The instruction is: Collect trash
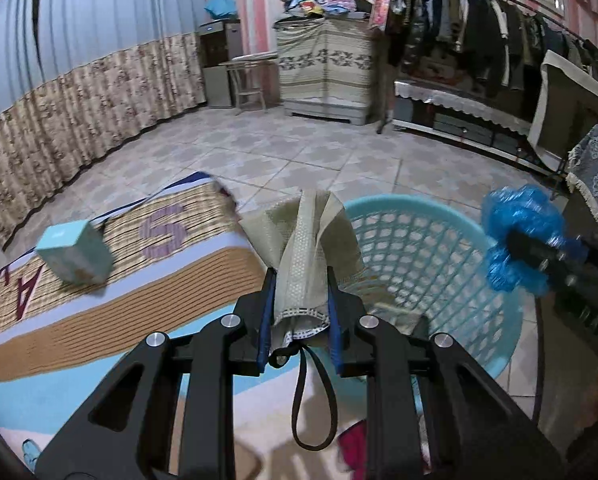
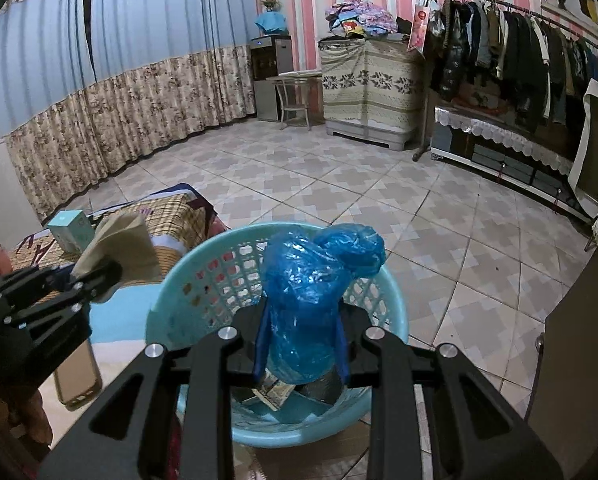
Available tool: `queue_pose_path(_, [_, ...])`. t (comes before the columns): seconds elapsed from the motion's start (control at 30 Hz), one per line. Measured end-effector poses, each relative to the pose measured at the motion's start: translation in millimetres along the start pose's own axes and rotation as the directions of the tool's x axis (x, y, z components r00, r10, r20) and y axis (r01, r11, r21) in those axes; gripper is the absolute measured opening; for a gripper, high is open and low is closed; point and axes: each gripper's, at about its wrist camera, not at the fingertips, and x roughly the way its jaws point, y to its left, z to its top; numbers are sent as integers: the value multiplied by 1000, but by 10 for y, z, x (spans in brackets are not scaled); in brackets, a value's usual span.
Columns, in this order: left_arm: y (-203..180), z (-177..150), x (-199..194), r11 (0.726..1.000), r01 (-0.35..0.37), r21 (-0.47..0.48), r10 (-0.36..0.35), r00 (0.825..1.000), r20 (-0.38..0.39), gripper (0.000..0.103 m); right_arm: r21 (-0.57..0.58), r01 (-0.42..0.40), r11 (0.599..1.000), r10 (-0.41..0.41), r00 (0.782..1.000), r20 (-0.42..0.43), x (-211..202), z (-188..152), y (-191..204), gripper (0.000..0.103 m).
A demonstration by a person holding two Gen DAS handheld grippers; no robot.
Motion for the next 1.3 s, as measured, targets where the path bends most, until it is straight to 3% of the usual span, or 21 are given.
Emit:
queue_pose_path(0.17, [-185,109,102,999,26,24,-26,1000,0,22,31,9,999,-9,1000,-9,60,-36,-83,27])
queue_pose_path(0.27, [-271,156,133,998,45,47,-44,999,-6,35,32,19,999,-19,1000,-11,89,-35,-116,27])
queue_pose_path(0.33, [-301,173,126,998,44,50,-44,999,0,51,34,24,999,-24,1000,-12,107,-31,-147,27])
queue_pose_path(0.43, [-278,180,110,998,44,41,-44,999,13,59,39,27,999,-27,1000,-13,123,-23,-158,27])
queue_pose_path(0.53, [-214,187,84,999,-3,37,1,999,36,75,41,28,999,-28,1000,-13,125,-22,-160,27])
queue_pose_path(0.63, [-115,181,28,999,-37,23,36,998,60,84,42,28,999,-27,1000,-12,132,-19,-169,27])
queue_pose_path(0.83, [147,67,-122,997,-79,-20,81,993,82,93,42,7,999,-6,1000,-11,179,-18,-121,27])
queue_pose_path(1.13, [503,-133,-370,989,-134,-67,140,985,100,98,42,-24,999,24,1000,4,315,-17,105,30])
queue_pose_path(1.17, [526,-142,-389,988,-137,-70,143,985,101,98,45,-28,999,28,1000,6,325,-18,109,32])
queue_pose_path(1.2, [552,-141,-413,987,-140,-75,147,984,102,98,55,-39,998,38,999,14,337,-19,114,47])
queue_pose_path(1.23, [581,-148,-439,986,-144,-79,151,983,104,98,64,-46,997,44,999,24,343,-26,116,73])
queue_pose_path(1.27, [605,-157,-468,985,-149,-85,158,982,107,98,74,-46,996,43,998,40,347,-36,113,85])
queue_pose_path(1.3, [644,-181,-502,984,-154,-91,163,980,110,98,72,-41,997,38,998,41,360,-39,123,85])
